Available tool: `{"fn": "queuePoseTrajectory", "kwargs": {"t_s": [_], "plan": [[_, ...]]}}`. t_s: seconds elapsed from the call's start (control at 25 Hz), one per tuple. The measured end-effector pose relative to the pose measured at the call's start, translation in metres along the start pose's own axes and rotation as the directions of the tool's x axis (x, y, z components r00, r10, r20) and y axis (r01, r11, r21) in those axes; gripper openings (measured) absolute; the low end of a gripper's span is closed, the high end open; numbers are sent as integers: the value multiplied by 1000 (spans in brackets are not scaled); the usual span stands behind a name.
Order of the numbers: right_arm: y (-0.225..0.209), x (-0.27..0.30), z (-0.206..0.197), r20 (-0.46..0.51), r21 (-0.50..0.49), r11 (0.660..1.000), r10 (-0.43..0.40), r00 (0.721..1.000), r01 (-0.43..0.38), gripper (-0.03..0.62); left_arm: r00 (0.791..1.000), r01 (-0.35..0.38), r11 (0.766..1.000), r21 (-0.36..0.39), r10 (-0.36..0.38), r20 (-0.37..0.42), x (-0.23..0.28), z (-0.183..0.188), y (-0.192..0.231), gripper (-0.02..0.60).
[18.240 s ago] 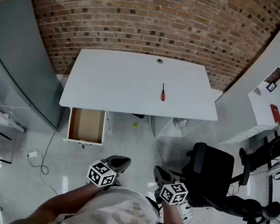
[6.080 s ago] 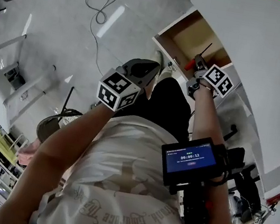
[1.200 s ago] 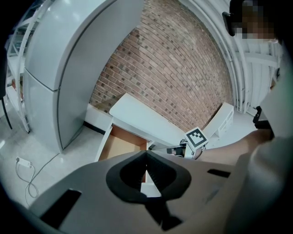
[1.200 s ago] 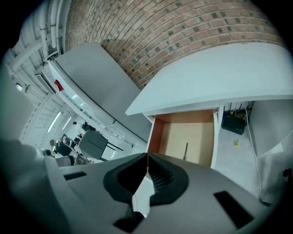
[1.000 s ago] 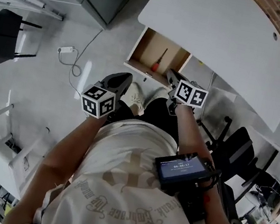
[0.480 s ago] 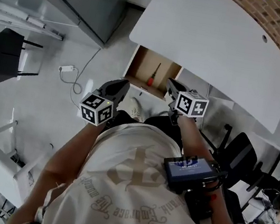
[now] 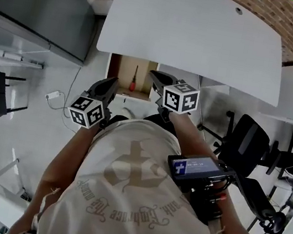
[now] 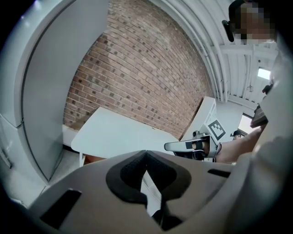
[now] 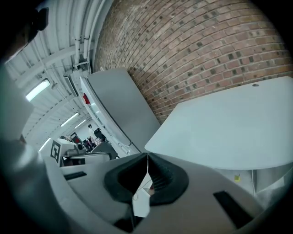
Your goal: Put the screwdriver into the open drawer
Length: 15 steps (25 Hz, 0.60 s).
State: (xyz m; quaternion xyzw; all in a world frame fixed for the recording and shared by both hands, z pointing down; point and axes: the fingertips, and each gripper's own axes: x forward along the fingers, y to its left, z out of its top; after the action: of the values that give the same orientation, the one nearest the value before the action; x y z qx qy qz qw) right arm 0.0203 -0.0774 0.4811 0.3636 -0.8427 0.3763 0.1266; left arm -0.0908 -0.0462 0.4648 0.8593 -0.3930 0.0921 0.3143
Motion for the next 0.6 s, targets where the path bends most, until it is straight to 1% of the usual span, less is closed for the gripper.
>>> {"fn": "queuePoseTrajectory", "kwargs": {"t_s": [0.12,0.28,0.4,0.6], "plan": [[1,-20,10,58,8,1000,8,998,-9,25,1000,31,999,21,-31,4,6,8,-13,20],[2,-41,18,114,8,1000,12,993,-13,25,999,52,998,43,-52,0,6,11,-22,20],[0,-53,18,128,-8,1000,4,992,-3,23,998,64,997,54,-64,-2,6,12,-28,20],[0,-64,8,120,-43,999,-3,993,8,23,998,68,996,63,-69,14,4,12,-34,20]]}}
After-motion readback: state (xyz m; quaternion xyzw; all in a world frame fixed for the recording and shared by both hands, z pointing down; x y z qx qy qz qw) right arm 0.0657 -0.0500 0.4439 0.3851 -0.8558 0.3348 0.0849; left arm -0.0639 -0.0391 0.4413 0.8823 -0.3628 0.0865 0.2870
